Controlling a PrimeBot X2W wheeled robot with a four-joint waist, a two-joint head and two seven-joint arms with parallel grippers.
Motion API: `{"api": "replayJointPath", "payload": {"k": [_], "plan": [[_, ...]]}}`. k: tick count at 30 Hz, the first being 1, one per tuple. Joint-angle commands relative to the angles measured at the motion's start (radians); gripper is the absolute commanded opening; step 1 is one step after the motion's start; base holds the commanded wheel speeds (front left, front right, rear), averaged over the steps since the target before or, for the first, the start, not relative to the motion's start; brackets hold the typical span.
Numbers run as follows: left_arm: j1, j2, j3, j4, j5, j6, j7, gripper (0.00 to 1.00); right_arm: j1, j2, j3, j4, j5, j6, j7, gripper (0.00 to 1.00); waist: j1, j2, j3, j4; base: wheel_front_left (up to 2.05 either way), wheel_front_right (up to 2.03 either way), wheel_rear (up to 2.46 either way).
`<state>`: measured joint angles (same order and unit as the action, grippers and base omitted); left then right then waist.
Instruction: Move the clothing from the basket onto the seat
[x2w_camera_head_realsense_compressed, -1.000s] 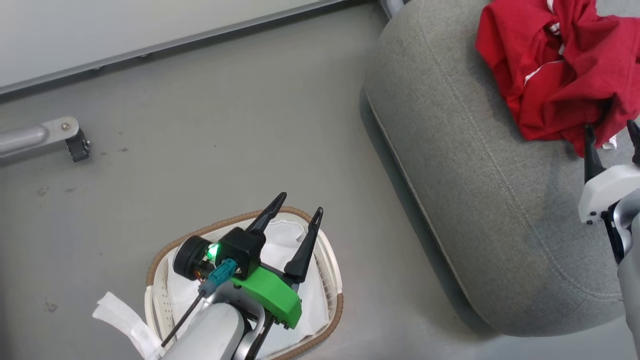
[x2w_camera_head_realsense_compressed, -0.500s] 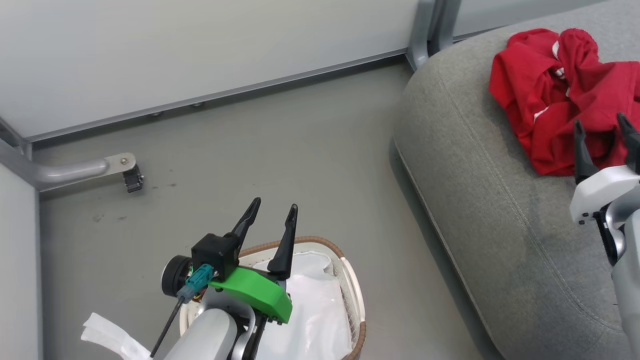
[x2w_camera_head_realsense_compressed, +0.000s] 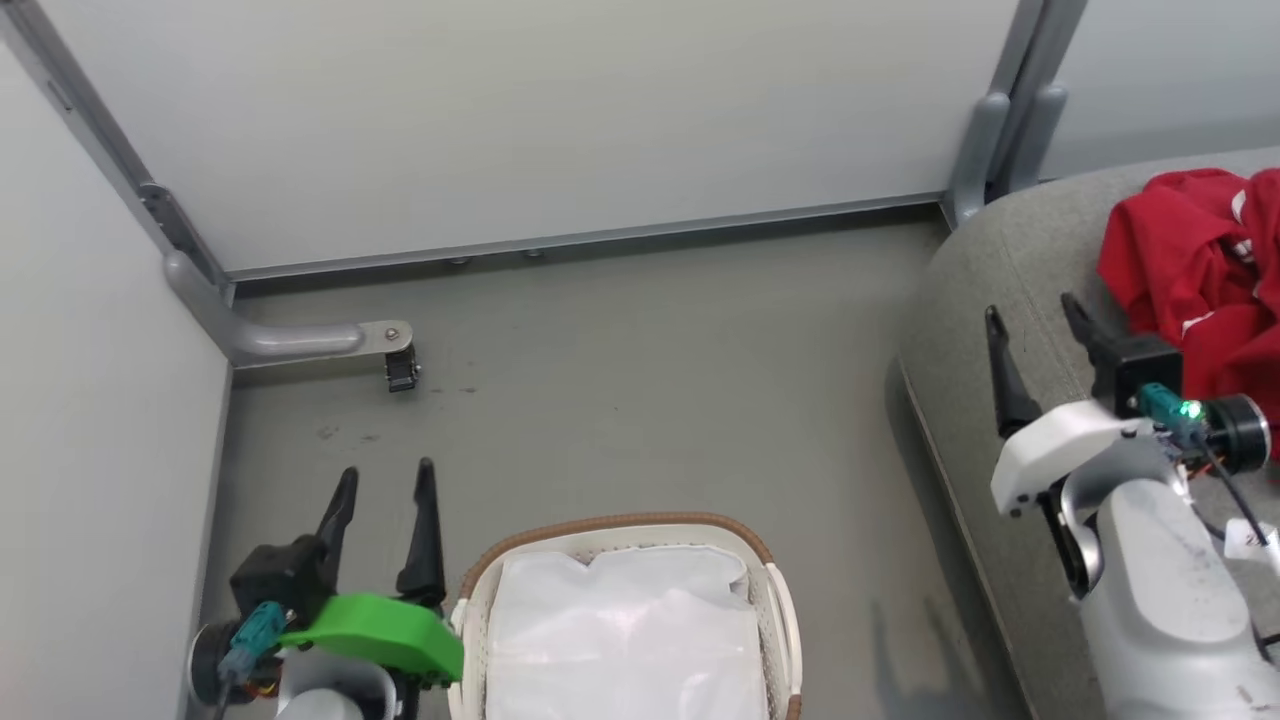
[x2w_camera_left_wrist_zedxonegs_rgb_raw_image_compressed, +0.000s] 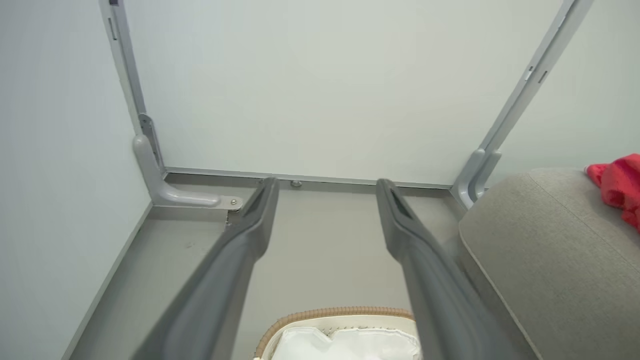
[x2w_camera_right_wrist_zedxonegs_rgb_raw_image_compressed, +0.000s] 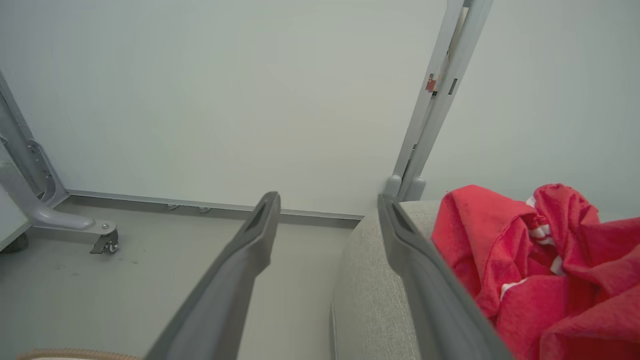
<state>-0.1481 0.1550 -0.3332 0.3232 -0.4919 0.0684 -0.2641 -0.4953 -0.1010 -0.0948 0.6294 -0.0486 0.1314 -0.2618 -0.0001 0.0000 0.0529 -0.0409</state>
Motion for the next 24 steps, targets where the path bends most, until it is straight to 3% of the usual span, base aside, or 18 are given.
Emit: {"api": "replayJointPath", "payload": {"k": [1, 8, 16, 24], "plan": [[0.038, 0.010, 0.023, -0.013, 0.004, 0.008, 0.000, 1.00, 0.047, 0.014, 0.003, -0.019, 0.007, -0.001, -0.004, 1.00, 0.0001, 0.0000, -0.042, 0.049, 0.00, 0.00, 0.00], [0.205, -0.007, 0.129, -0.080, 0.025, 0.008, 0.000, 1.00, 0.250, 0.049, 0.043, -0.174, 0.102, -0.001, -0.004, 1.00, 0.0001, 0.0000, -0.071, 0.070, 0.00, 0.00, 0.00], [0.273, -0.032, 0.151, -0.097, 0.047, -0.012, 0.000, 1.00, 0.404, 0.048, 0.075, -0.287, 0.197, -0.001, -0.004, 1.00, 0.0001, 0.0000, -0.095, 0.065, 0.00, 0.00, 0.00], [0.273, -0.039, 0.158, -0.096, 0.065, -0.021, 0.000, 1.00, 0.449, 0.049, 0.093, -0.307, 0.196, -0.001, -0.004, 1.00, 0.0001, 0.0000, -0.104, 0.051, 0.00, 0.00, 0.00]]}}
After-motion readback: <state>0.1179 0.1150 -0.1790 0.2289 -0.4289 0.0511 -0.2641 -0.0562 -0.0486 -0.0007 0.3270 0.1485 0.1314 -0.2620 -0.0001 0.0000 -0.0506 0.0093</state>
